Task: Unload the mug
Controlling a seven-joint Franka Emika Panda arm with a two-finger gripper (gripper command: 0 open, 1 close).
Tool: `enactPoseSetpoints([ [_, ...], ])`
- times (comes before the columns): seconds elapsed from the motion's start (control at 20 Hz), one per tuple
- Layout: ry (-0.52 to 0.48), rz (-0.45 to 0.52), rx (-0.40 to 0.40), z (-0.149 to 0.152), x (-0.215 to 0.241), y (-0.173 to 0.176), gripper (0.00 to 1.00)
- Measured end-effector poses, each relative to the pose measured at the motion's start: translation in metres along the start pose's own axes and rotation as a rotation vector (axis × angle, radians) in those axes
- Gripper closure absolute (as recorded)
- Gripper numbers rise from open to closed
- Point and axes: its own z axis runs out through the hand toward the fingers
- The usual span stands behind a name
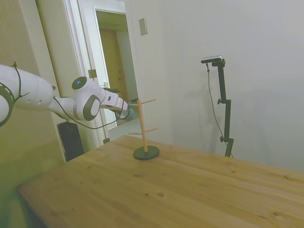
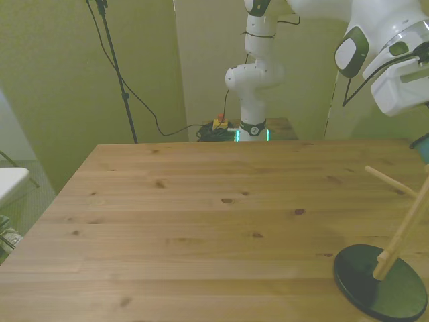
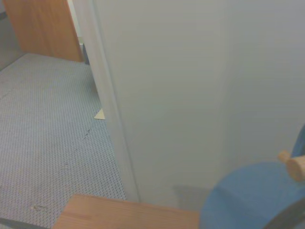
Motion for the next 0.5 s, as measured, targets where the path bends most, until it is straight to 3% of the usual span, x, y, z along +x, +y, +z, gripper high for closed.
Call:
enactPoseSetpoints([
  [0.5, -0.030, -0.048, 0.026, -0.002, -0.034, -0.028, 1.00],
])
